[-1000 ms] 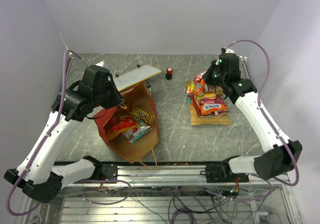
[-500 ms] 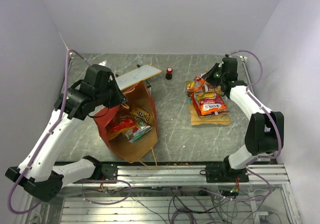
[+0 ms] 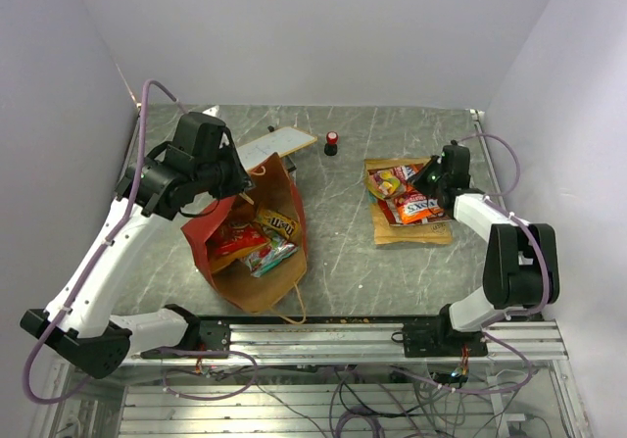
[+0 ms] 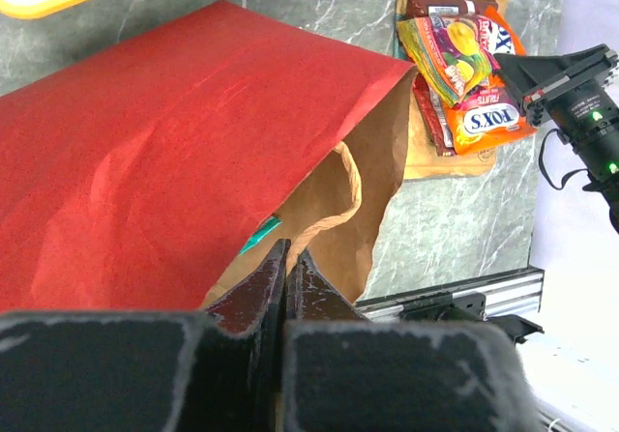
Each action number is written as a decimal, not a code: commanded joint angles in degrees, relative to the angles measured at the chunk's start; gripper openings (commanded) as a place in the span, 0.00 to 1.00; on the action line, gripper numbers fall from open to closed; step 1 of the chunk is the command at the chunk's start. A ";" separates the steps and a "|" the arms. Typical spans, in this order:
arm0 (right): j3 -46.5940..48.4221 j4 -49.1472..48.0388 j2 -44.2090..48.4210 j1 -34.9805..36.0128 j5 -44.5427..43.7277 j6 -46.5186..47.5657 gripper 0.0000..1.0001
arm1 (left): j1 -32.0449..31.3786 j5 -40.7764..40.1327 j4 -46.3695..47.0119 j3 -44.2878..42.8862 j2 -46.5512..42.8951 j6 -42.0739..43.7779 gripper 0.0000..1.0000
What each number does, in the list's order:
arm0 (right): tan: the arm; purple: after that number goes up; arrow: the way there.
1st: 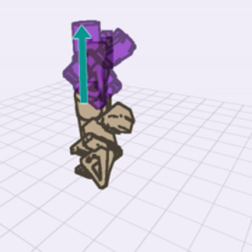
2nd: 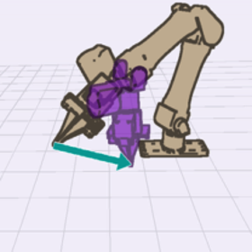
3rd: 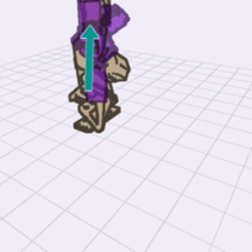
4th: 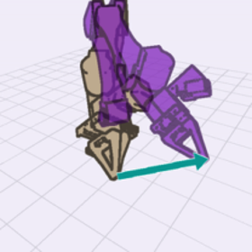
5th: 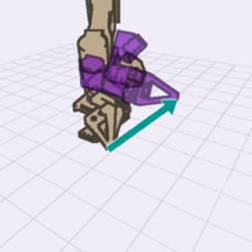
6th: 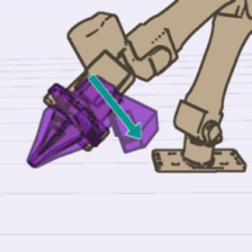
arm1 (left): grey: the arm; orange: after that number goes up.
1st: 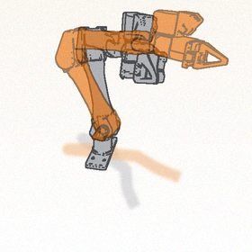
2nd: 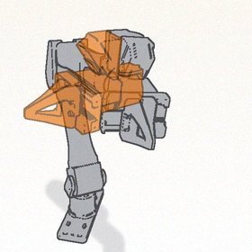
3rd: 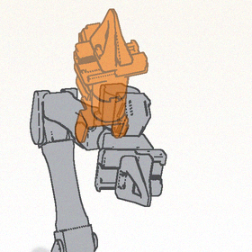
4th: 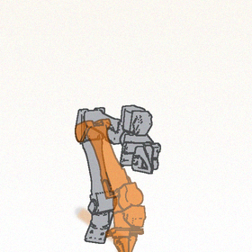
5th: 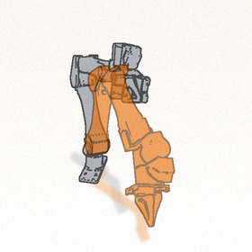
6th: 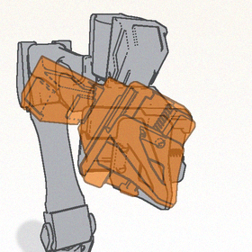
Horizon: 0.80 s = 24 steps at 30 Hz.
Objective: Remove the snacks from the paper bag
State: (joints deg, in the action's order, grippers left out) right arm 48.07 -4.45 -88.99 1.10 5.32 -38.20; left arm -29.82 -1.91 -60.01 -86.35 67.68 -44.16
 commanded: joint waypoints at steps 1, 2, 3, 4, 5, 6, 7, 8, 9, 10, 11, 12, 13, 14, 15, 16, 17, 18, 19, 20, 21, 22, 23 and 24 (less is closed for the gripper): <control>-1.40 -1.06 2.71 -2.12 -2.40 1.65 0.00 | 0.29 0.98 0.06 -1.83 0.32 1.71 0.07; -1.03 -0.83 3.05 -2.15 -2.38 1.97 0.00 | 0.29 1.91 0.58 -1.32 0.12 1.44 0.07; -0.69 -0.68 3.30 -2.20 -2.66 2.13 0.00 | 0.29 2.52 1.18 -0.82 -0.10 1.24 0.07; -0.31 -0.83 3.57 -2.31 -2.79 2.16 0.00 | 0.29 2.87 1.50 -0.38 -0.29 1.11 0.07; -0.16 -1.54 3.67 -2.42 -2.43 2.26 0.00 | 0.29 3.09 1.63 0.02 -0.47 1.17 0.07; 0.14 -2.37 3.48 -2.44 -1.92 2.48 0.00 | 0.30 3.11 1.65 0.36 -0.59 1.25 0.07; 0.78 -2.82 3.12 -2.47 -1.34 2.63 0.00 | 0.34 3.08 1.58 0.72 -0.68 1.03 0.07; 1.60 -3.00 2.76 -2.49 -0.66 2.80 0.00 | 0.34 3.36 1.67 1.22 -0.78 0.69 0.07; 2.48 -3.00 2.37 -2.44 -0.18 3.04 0.00 | 0.30 3.79 2.09 1.58 -0.90 0.43 0.07; 3.01 -3.40 2.20 -2.42 0.29 3.27 0.00 | 0.32 4.61 2.77 2.22 -1.07 0.16 0.07; 3.30 -4.67 2.12 -2.42 0.49 3.58 0.00 | 0.29 5.43 3.32 2.83 -1.22 0.06 0.07; 3.86 -4.92 2.03 -2.44 0.29 4.00 0.00 | 0.29 5.51 3.38 2.81 -1.23 0.14 0.07; 4.62 -4.41 1.89 -2.46 -0.84 4.11 0.00 | 0.31 5.28 2.87 2.32 -1.04 0.36 0.07; 5.18 -3.98 1.73 -2.44 -2.60 3.98 0.00 | 0.34 4.82 2.15 1.43 -0.79 0.88 0.07; 5.42 -3.98 1.61 -2.47 -3.54 3.66 0.00 | 0.30 4.09 1.40 0.43 -0.50 1.40 0.07; 5.26 -4.28 1.53 -2.43 -5.12 3.27 0.00 | 0.29 3.37 0.78 -0.47 -0.26 1.84 0.07; 4.74 -4.96 1.20 -2.48 -5.60 2.84 0.00 | 0.29 2.91 0.35 -1.24 -0.12 2.39 0.07; 4.19 -5.00 0.85 -2.44 -6.18 2.38 0.00 | 0.36 2.73 0.18 -1.74 -0.07 2.53 0.07; 3.82 -4.32 0.66 -2.47 -7.14 2.13 0.00 | 0.30 2.64 0.11 -1.95 -0.09 2.59 0.07; 2.67 -4.01 0.67 -2.44 -7.85 1.66 0.00 | 0.37 2.72 0.07 -2.02 -0.12 2.65 0.07; 1.24 -4.10 1.00 -2.45 -8.29 1.12 0.00 | 0.30 2.77 0.07 -1.95 -0.36 2.67 0.07; -0.58 -4.53 1.57 -2.43 -8.71 0.77 0.00 | 0.33 2.76 0.07 -1.79 -0.55 2.74 0.07; -2.27 -5.11 2.19 -2.42 -8.75 0.40 0.00 | 0.32 2.67 -0.12 -1.66 -0.80 2.75 0.07; -3.78 -5.06 2.97 -2.43 -8.98 0.03 0.00 | 0.30 2.74 -0.23 -1.68 -0.94 2.73 0.07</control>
State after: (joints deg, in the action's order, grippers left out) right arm 49.23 -7.66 -87.33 -0.71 -0.14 -36.42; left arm -29.82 1.26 -59.72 -86.74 67.46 -42.59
